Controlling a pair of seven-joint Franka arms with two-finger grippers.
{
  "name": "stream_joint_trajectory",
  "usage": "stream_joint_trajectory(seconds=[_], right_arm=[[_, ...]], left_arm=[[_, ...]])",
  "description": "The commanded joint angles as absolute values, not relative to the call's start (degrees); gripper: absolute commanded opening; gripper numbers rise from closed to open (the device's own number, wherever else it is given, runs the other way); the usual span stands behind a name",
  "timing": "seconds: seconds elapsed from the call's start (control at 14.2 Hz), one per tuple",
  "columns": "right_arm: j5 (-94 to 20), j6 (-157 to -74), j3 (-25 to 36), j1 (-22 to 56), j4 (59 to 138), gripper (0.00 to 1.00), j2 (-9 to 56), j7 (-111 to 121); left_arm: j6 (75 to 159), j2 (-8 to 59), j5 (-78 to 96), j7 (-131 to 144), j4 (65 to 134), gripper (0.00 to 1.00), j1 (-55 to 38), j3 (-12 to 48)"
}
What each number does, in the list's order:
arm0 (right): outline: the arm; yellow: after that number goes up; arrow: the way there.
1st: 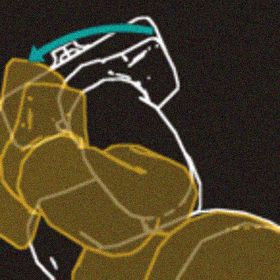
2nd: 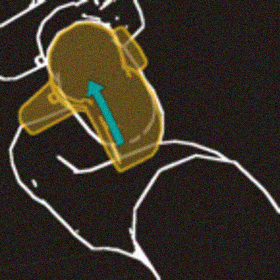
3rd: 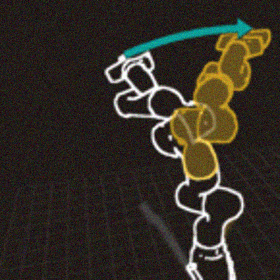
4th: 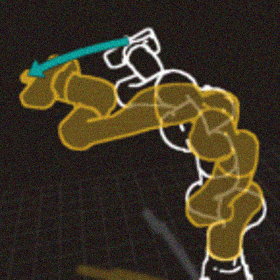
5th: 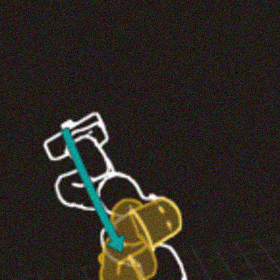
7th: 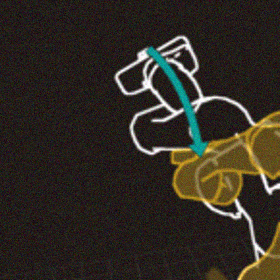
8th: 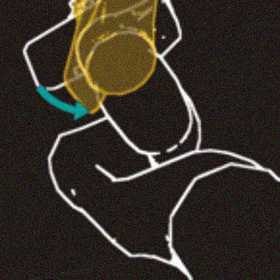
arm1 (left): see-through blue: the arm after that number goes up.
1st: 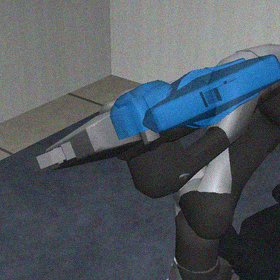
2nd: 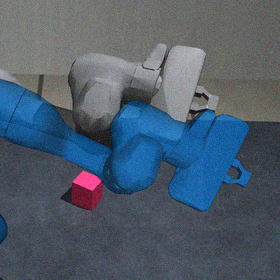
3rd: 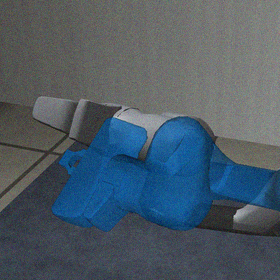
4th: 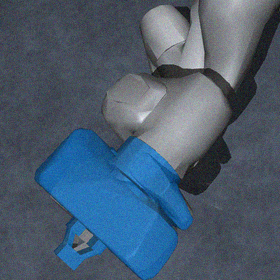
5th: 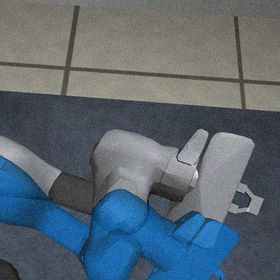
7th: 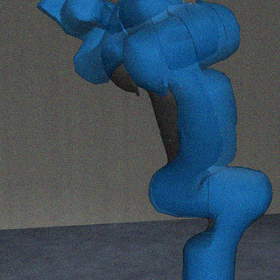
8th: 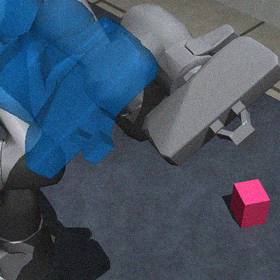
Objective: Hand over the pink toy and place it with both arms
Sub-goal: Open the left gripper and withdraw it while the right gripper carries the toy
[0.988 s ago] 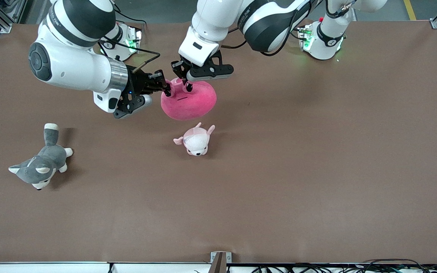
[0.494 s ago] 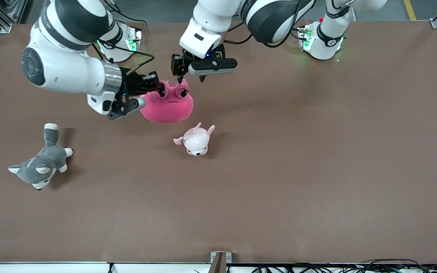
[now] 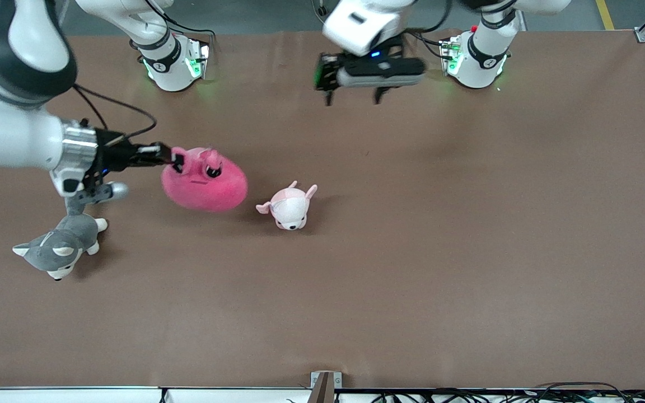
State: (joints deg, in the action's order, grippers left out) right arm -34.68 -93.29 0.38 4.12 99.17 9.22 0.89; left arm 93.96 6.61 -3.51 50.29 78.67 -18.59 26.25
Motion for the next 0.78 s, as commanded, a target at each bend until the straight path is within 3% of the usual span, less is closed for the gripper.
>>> stream_joint_trajectory(seconds=[0.0,0.14,0.42,0.71], right_arm=[[-34.8,-92.0,-0.6,-0.6,90.4,0.02,19.1,5.3],[-35.0,-91.9,-0.6,-2.5,87.5,0.02,23.6,7.4],[-35.0,-92.0,-0.6,-5.5,86.0,0.02,29.3,16.4],[-35.2,-91.9,-0.6,-6.6,85.7,0.02,30.3,18.4]], left_arm=[[87.3,1.2,-1.9,40.5,79.8,1.0,-11.5,26.4],[83.3,-1.4,-0.6,36.7,80.3,1.0,-6.3,26.4],[83.1,-2.6,-1.1,27.4,83.9,1.0,2.8,26.3],[83.8,-2.0,-0.8,12.8,86.2,1.0,13.4,26.3]])
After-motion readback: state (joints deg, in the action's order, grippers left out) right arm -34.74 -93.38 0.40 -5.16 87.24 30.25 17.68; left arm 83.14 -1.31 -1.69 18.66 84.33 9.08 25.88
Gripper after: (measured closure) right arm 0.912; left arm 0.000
